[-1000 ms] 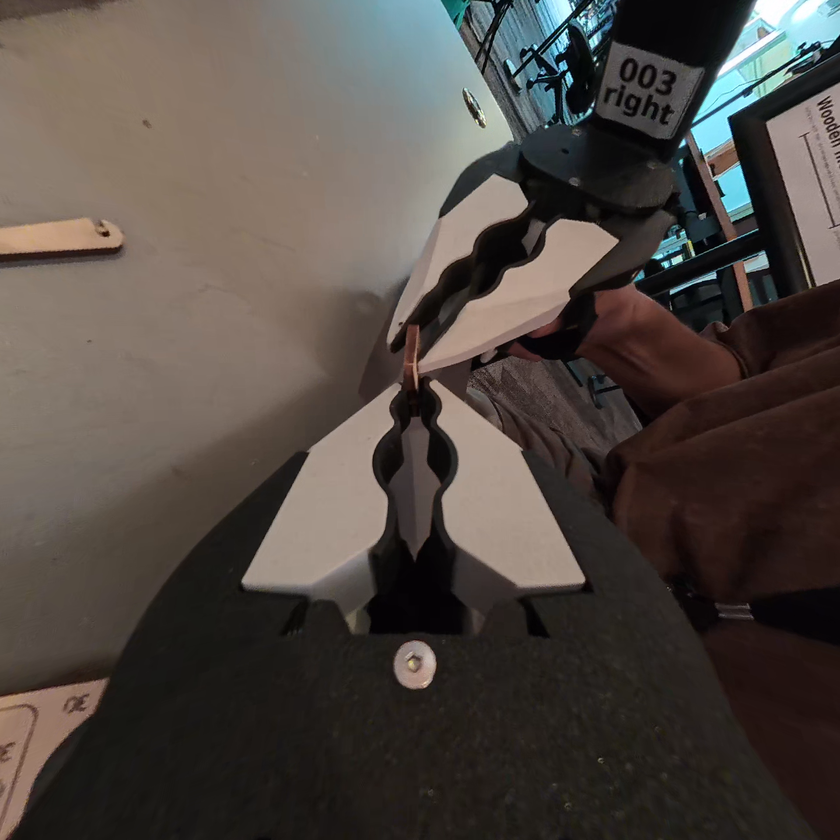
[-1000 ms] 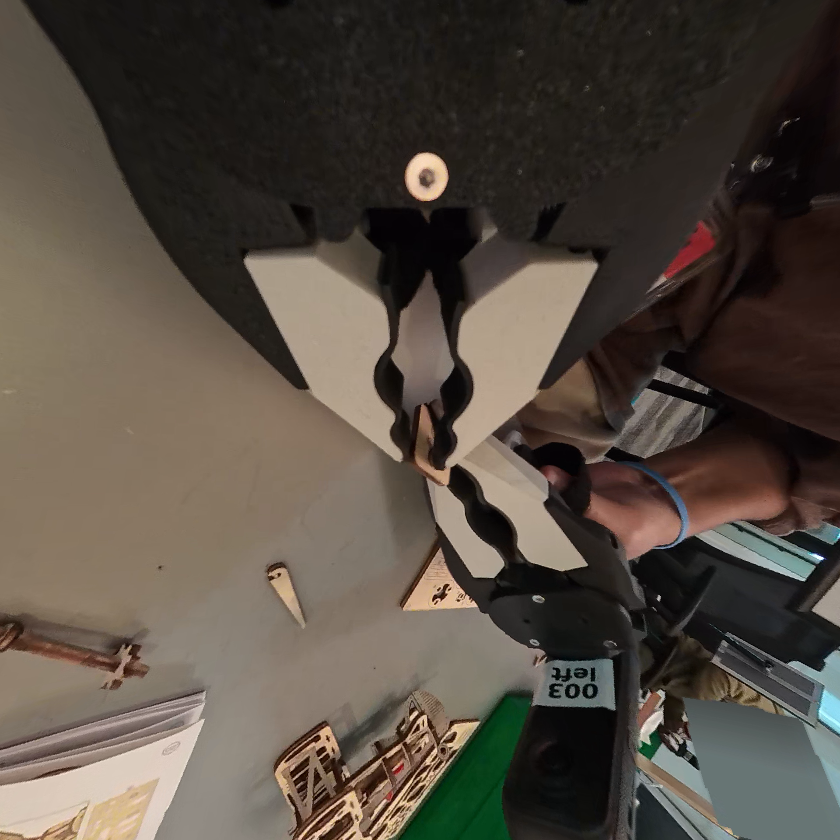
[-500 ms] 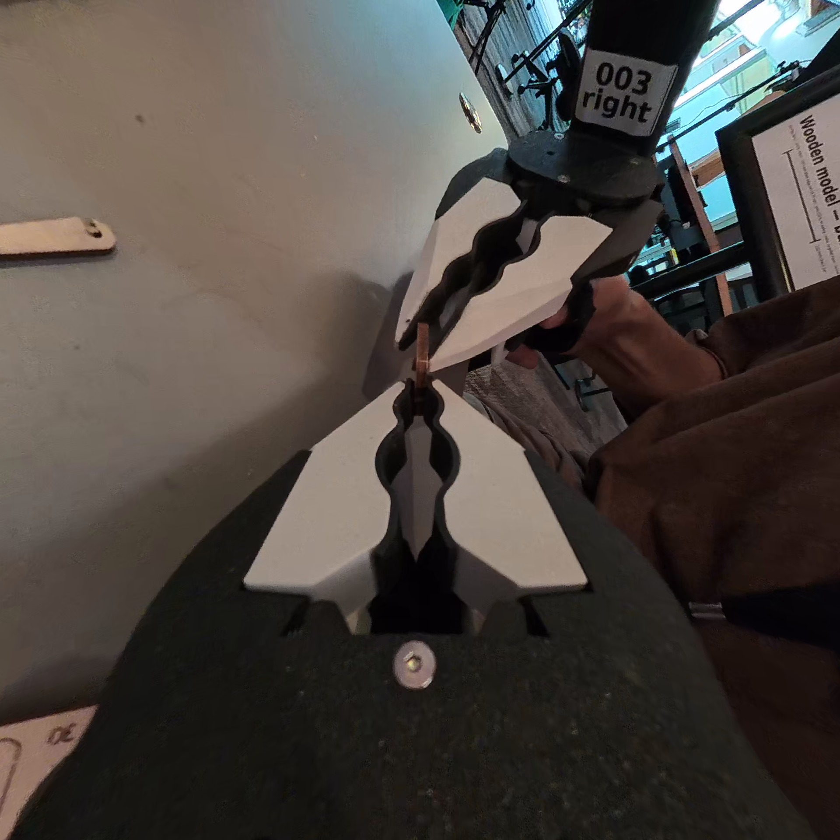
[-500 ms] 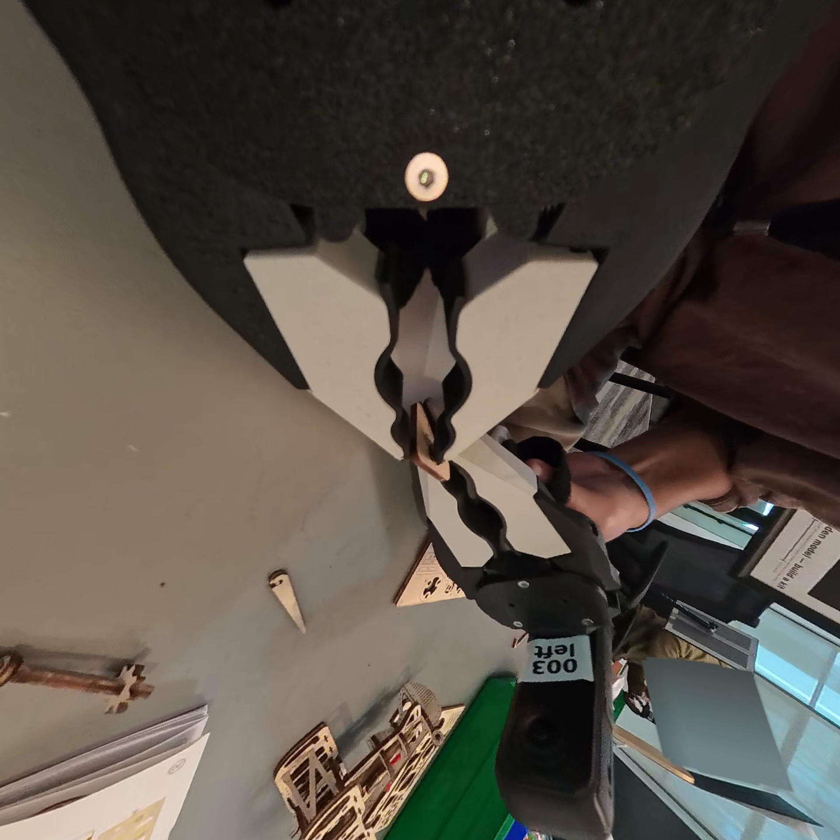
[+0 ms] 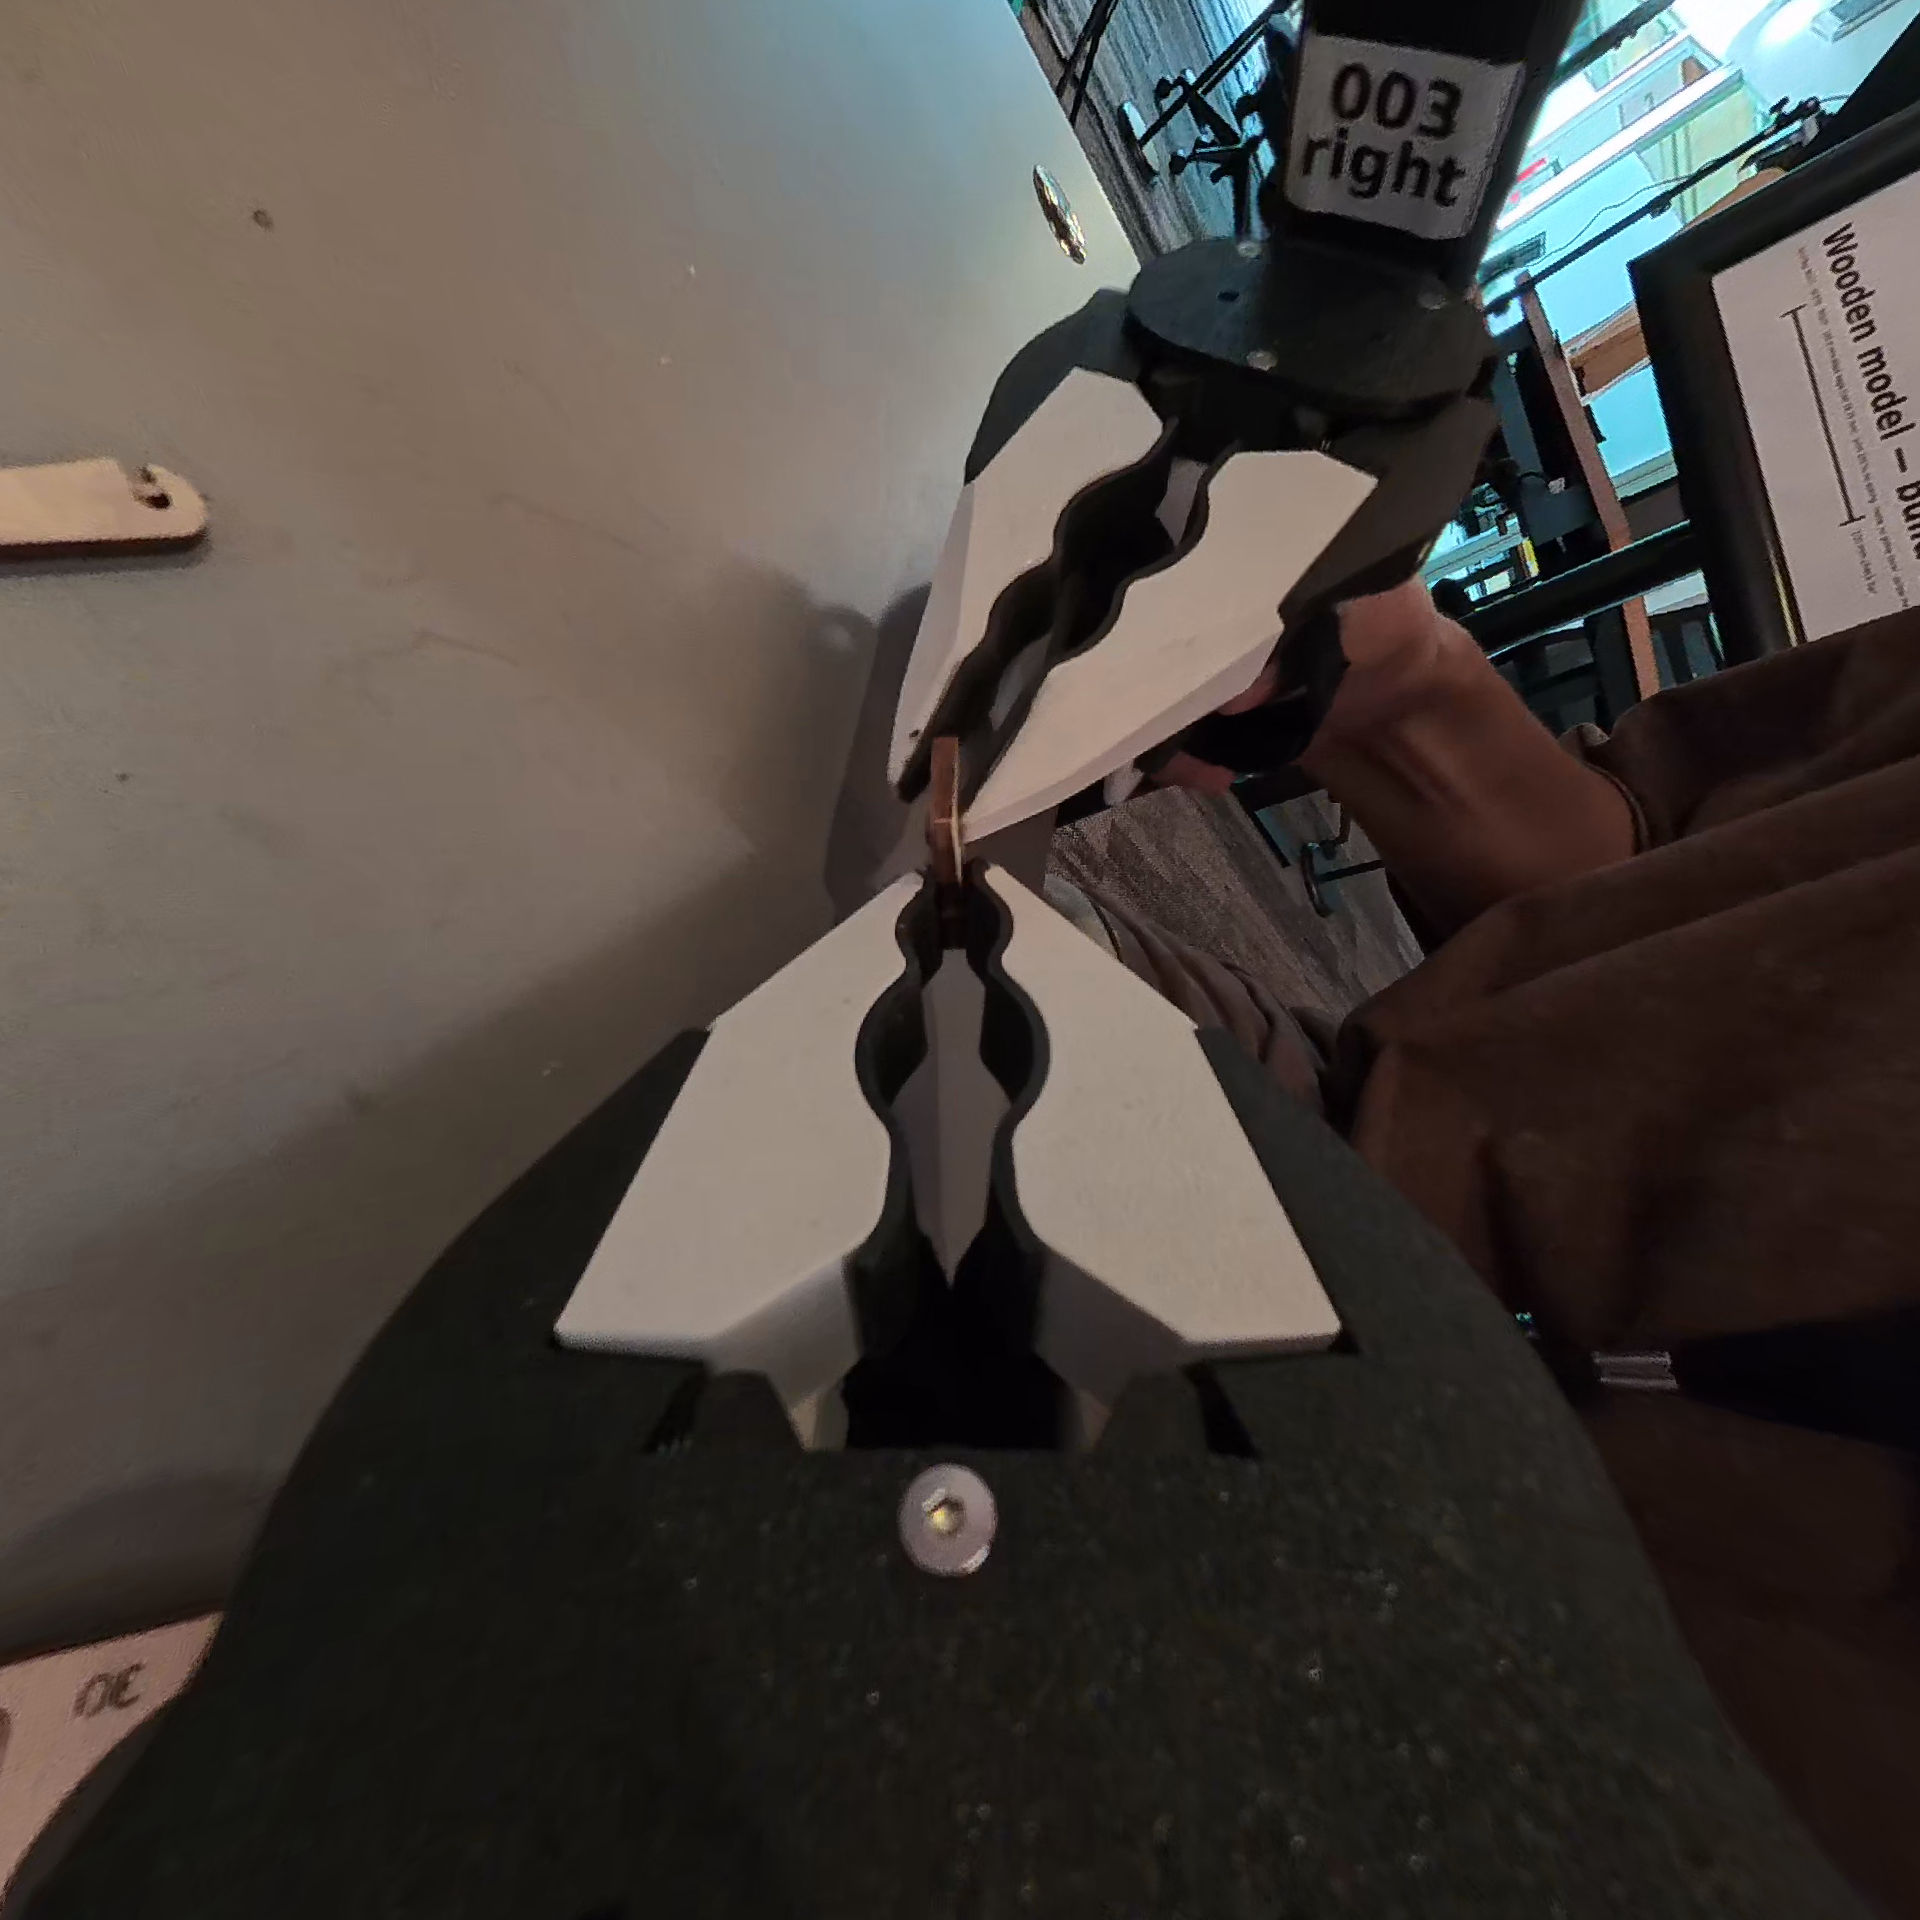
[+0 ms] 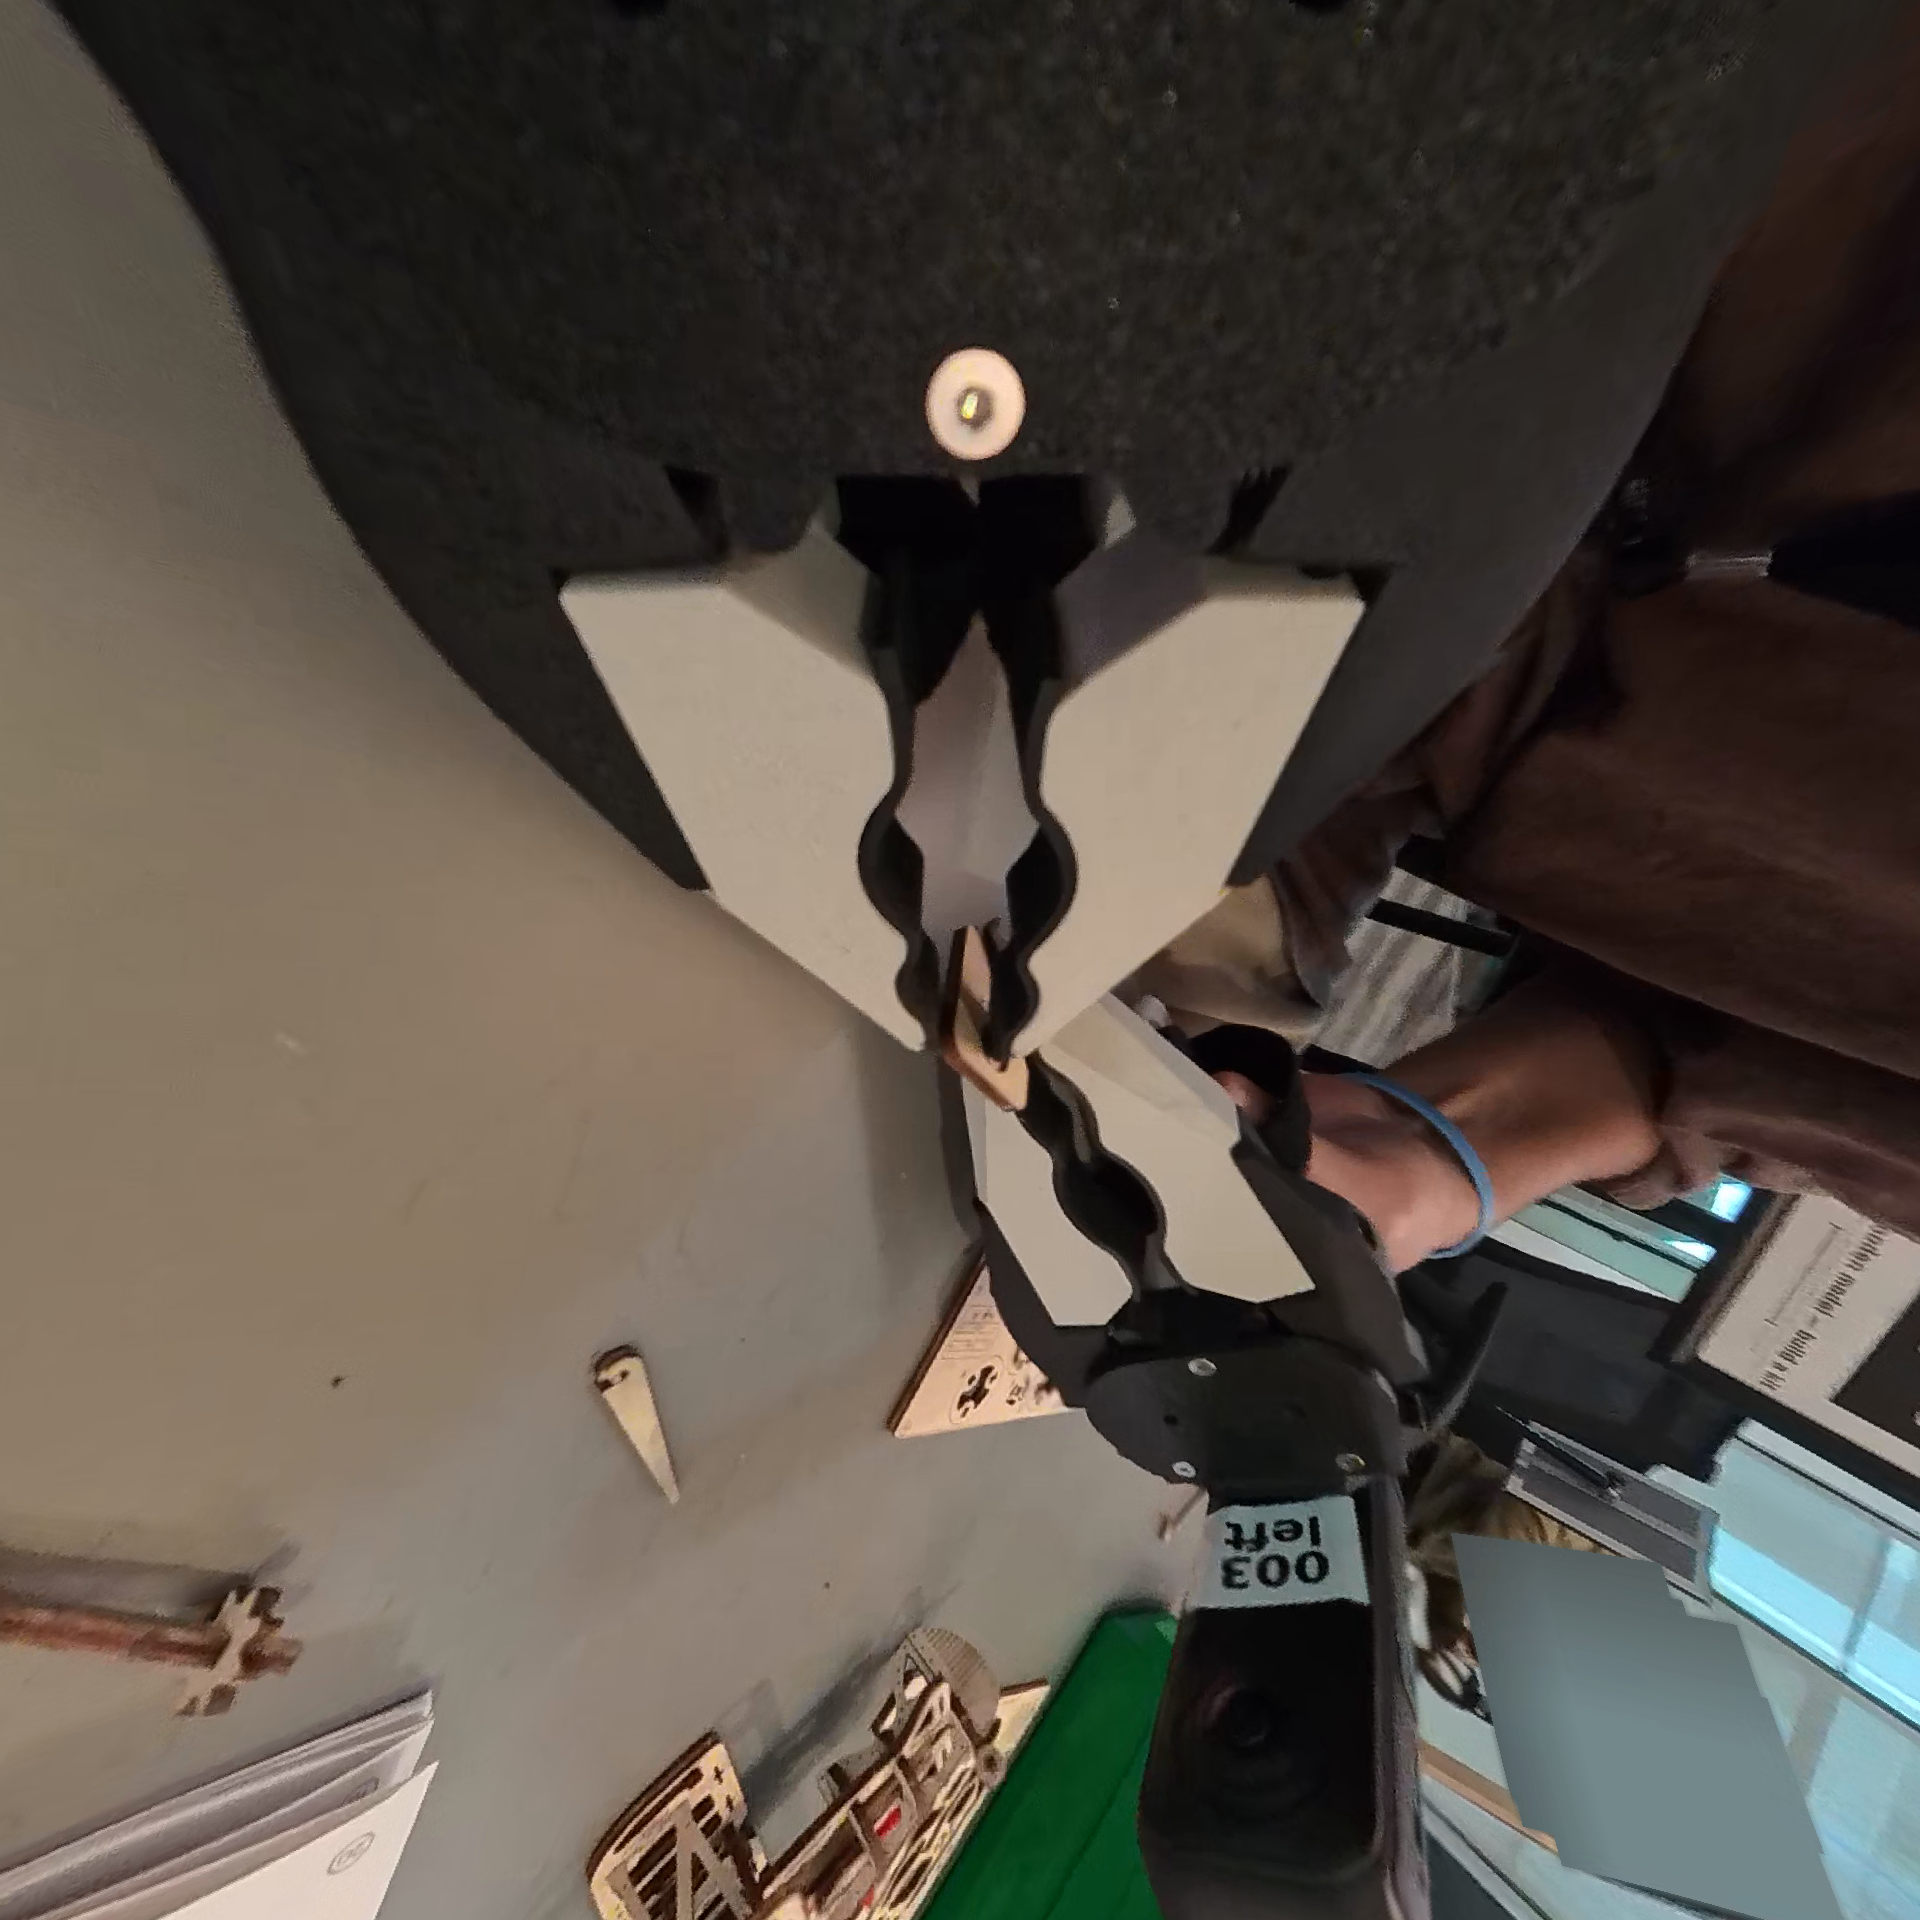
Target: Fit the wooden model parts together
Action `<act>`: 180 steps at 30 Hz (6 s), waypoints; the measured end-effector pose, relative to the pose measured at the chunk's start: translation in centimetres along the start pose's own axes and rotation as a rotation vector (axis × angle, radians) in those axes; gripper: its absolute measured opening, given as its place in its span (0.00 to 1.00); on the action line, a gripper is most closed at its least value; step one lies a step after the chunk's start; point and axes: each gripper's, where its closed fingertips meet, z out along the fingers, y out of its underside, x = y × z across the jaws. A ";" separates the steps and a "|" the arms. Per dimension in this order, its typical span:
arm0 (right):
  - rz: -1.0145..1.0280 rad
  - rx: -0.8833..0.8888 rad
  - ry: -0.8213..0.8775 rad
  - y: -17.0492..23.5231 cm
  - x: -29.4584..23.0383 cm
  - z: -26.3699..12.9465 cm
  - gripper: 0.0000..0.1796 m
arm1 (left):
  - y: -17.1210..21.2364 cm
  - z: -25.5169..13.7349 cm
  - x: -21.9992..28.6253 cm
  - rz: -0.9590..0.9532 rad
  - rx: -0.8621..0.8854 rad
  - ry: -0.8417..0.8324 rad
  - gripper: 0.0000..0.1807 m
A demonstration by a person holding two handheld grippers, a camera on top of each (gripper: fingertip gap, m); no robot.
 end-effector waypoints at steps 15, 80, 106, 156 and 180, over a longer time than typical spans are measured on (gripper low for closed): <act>-0.004 0.017 0.038 -0.1 0.3 0.0 0.05 | -0.1 0.1 -0.1 -0.005 0.003 -0.007 0.01; 0.120 0.181 0.070 -3.5 4.0 -3.2 0.08 | 1.7 -30.4 -1.9 0.235 0.713 -0.903 0.11; 0.109 0.164 0.056 -3.0 3.4 -3.0 0.08 | 2.8 -31.4 -3.0 0.155 0.721 -0.982 0.14; 0.108 0.159 0.044 -2.8 3.0 -3.0 0.09 | 3.4 -30.1 -4.1 0.200 0.581 -1.076 0.13; -0.484 -0.089 0.497 -8.7 11.0 -0.9 0.17 | 4.0 -26.6 -5.0 0.285 0.393 -1.052 0.13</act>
